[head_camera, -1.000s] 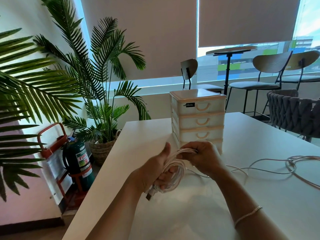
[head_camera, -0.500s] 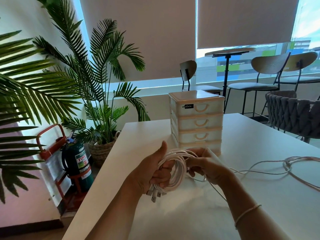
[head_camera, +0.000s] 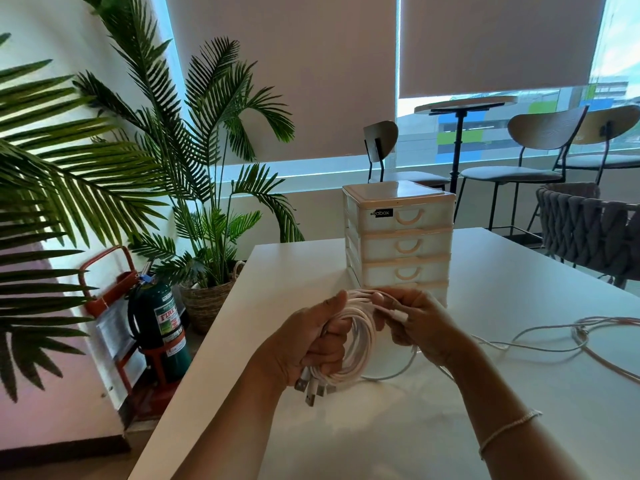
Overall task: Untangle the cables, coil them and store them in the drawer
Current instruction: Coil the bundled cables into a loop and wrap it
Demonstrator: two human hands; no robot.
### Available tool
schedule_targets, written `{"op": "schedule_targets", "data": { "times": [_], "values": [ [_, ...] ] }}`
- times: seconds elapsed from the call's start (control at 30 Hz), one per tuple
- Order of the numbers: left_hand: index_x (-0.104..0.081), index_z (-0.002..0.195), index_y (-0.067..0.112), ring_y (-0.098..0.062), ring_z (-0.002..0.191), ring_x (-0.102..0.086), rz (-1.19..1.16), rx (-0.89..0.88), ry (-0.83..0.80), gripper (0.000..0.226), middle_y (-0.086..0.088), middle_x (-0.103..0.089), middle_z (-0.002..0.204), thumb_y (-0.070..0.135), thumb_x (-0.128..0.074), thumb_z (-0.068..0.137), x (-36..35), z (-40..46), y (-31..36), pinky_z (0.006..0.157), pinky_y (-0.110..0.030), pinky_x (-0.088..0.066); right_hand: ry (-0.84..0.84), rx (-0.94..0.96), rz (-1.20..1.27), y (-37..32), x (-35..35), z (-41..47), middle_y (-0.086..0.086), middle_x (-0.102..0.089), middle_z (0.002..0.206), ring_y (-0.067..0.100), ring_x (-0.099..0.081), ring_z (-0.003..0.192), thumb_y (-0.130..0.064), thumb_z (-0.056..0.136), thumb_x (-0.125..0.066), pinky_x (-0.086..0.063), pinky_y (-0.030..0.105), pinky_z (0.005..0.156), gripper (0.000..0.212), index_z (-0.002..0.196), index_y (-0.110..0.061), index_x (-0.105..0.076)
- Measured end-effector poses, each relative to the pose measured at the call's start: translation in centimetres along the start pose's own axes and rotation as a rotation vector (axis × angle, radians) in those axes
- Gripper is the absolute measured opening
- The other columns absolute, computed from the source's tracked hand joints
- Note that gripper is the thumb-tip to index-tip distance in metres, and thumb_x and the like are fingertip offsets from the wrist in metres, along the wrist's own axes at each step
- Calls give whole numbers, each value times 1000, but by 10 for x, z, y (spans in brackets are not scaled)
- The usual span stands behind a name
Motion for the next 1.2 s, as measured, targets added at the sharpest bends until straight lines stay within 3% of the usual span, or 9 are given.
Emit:
{"op": "schedule_targets", "data": {
  "times": [0.2,0.3,0.43,0.53,0.6,0.8,0.87,1.03,1.2],
  "values": [
    [-40,45,19,-4,22,-20,22,-14,40,43,7,-23,29,46,-44,78,3,0,1,33,-12,-24,-51,-32,64,-1,6,0,0,-50,55,5,-35,41,-67,43,-79,-27,15,38,65,87,-21,-76],
    [-39,44,20,-5,22,-20,43,-15,48,42,7,-23,29,44,-43,78,2,1,1,34,-14,-22,-84,44,-117,-5,7,-4,-7,-46,52,3,-33,44,-62,56,-76,-27,13,39,56,96,-24,-74],
    [-39,46,20,-5,23,-18,68,-16,63,41,7,-23,30,45,-46,77,3,3,0,35,-17,-19,35,144,-288,-10,3,-3,-6,-69,69,2,-61,62,-17,70,-73,-45,10,56,29,97,-27,-71],
    [-38,46,19,-6,23,-18,78,-8,77,41,7,-22,30,44,-46,78,5,3,-1,34,-15,-22,160,168,-503,-6,5,1,10,-64,77,11,-55,67,-39,59,-71,-42,18,58,25,79,-54,-67],
    [-38,46,19,-6,23,-18,73,-13,83,41,7,-22,30,45,-45,78,6,2,-1,34,-14,-23,179,173,-630,0,6,2,1,-61,71,8,-52,65,-46,61,-67,-39,17,57,24,81,-58,-61],
    [-38,46,19,-5,22,-18,-15,-65,109,43,7,-22,29,45,-44,80,8,-1,4,33,-13,-24,70,115,-633,8,-9,4,-5,-55,53,3,-47,50,-25,90,-57,-37,20,54,17,77,-22,-66],
    [-38,46,18,-5,21,-19,-58,-89,105,44,7,-23,28,44,-43,80,7,-1,5,32,-12,-26,55,61,-434,6,-15,4,-4,-54,51,2,-42,45,-23,92,-53,-32,15,49,26,69,-23,-66],
    [-38,45,18,-4,20,-19,-139,-151,128,45,6,-23,27,45,-44,80,7,2,5,31,-11,-25,56,-12,-161,8,-23,6,-6,-42,40,4,-30,35,-52,93,-32,-24,14,38,58,57,-13,-57],
    [-38,42,18,-4,18,-19,-211,-182,162,46,6,-23,25,47,-44,77,7,7,2,30,-10,-24,164,-51,-408,12,-30,10,-14,-50,42,-4,-45,37,-36,99,-31,-35,12,41,35,76,-24,-55]
  ]
}}
Point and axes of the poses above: each hand's wrist, its own z-axis towards the middle knuckle, its own x-axis out of the back of the hand, y = z × x, the point moved 2 cm from there along z, towards the middle knuckle
